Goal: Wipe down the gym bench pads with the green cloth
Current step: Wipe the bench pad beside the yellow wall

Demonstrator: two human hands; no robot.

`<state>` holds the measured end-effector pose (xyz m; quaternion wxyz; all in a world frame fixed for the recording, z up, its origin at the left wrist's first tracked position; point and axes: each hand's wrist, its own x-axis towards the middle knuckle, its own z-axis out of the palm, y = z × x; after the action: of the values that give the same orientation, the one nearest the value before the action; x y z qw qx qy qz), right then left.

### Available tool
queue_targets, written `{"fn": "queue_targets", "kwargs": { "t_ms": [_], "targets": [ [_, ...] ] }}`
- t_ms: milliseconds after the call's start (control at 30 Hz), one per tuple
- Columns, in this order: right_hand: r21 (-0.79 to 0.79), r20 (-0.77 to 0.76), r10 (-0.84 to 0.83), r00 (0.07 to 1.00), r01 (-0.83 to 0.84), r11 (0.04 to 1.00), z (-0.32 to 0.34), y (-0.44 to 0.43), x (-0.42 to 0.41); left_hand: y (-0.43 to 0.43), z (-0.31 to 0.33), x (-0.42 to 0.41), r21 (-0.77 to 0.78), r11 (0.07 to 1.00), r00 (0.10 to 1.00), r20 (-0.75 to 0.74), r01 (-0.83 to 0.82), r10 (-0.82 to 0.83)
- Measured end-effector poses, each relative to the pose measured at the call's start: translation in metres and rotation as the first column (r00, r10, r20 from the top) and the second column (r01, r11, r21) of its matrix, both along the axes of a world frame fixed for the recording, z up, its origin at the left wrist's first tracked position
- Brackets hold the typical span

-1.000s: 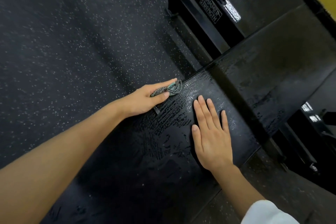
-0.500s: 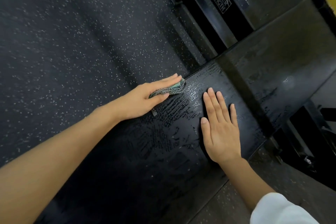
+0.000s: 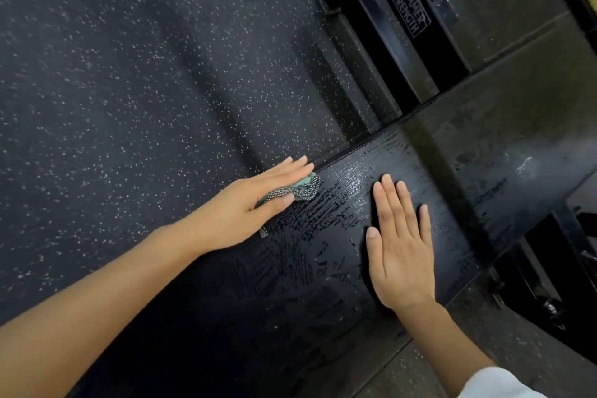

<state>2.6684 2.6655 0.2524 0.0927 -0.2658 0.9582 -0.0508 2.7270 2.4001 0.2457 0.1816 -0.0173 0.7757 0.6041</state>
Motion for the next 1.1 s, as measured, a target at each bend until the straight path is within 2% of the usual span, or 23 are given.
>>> {"fn": "queue_targets", "kwargs": {
  "t_ms": [333, 533, 867, 1100],
  "targets": [
    [0.000, -0.008, 0.000, 1.000, 0.000, 1.000, -0.001, 0.000, 0.000, 0.017, -0.001, -0.045, -0.020, 1.000, 0.999, 0.031, -0.024, 0.025],
    [0.005, -0.002, 0.003, 1.000, -0.003, 1.000, 0.000, 0.000, 0.000, 0.004, 0.000, -0.016, 0.025, 0.999, 0.998, 0.043, -0.036, 0.035],
    [0.010, 0.037, -0.066, 0.997, 0.066, 0.998, 0.003, -0.014, 0.012, -0.021, 0.006, 0.044, -0.032, 0.995, 0.992, 0.083, -0.095, 0.097],
    [-0.001, 0.043, 0.085, 0.995, -0.085, 0.996, 0.004, -0.059, 0.078, -0.032, 0.011, 0.076, -0.069, 0.990, 0.987, 0.086, -0.127, 0.132]
  ]
}}
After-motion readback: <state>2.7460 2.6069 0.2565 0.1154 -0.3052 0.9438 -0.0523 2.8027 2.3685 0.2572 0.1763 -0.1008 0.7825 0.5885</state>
